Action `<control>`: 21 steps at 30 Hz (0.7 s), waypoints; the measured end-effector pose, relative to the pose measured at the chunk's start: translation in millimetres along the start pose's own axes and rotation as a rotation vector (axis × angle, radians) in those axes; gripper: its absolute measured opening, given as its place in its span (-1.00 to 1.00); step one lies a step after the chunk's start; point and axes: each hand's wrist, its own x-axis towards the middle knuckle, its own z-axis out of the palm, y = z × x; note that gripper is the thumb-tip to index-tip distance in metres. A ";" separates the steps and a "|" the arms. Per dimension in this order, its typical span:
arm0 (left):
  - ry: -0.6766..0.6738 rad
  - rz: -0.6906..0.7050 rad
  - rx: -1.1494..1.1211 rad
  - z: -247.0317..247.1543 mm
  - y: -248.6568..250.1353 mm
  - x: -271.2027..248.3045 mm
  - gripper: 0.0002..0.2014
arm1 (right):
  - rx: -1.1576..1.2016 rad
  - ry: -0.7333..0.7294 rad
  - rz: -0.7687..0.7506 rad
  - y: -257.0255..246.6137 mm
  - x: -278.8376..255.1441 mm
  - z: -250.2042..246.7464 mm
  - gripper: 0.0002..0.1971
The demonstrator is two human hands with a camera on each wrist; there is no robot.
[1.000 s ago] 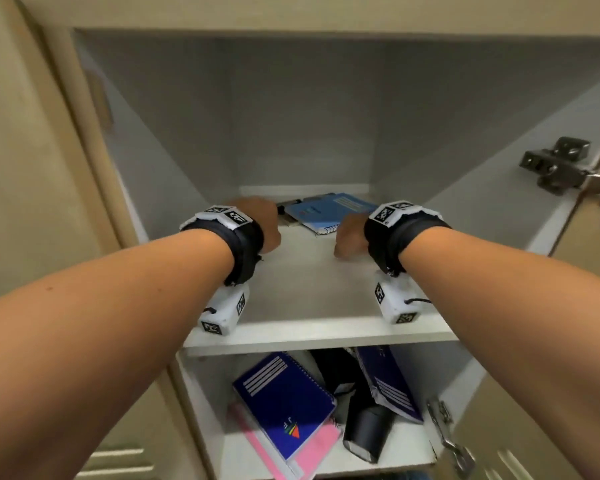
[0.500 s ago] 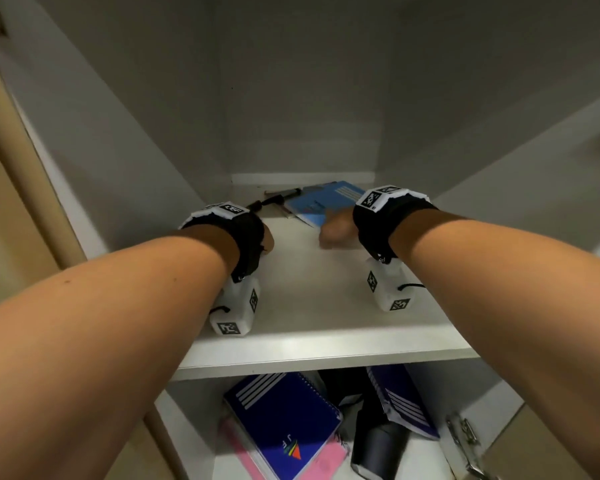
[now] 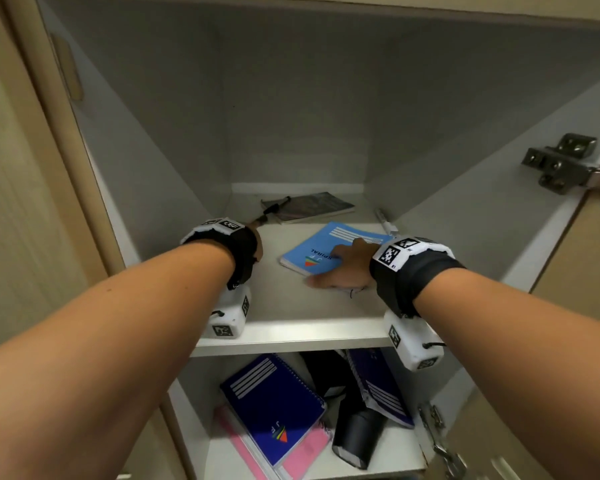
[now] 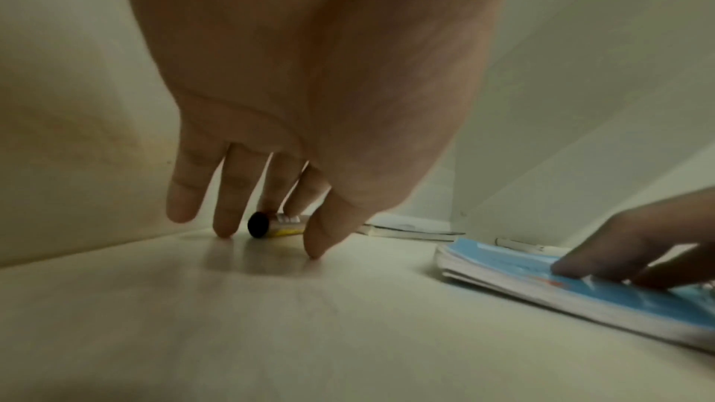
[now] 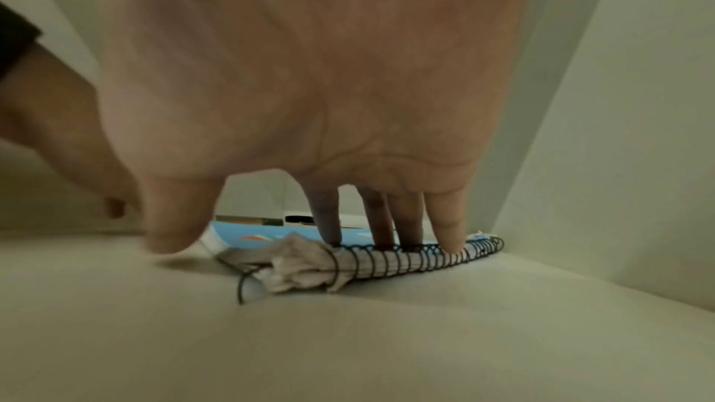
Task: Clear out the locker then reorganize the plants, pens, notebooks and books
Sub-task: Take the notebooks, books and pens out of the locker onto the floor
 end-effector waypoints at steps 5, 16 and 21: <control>0.273 0.051 -0.019 -2.4 5.5 -65.7 -0.74 | 0.013 -0.129 0.000 -4.7 -42.1 1.4 0.40; 0.273 0.205 -0.069 50.2 -26.3 -227.3 -0.73 | -0.322 0.314 -0.088 -35.7 -175.0 78.3 -0.36; 0.283 0.273 -0.316 140.2 -63.6 -286.1 -0.76 | -0.230 0.357 -0.203 -54.6 -236.5 166.1 -0.23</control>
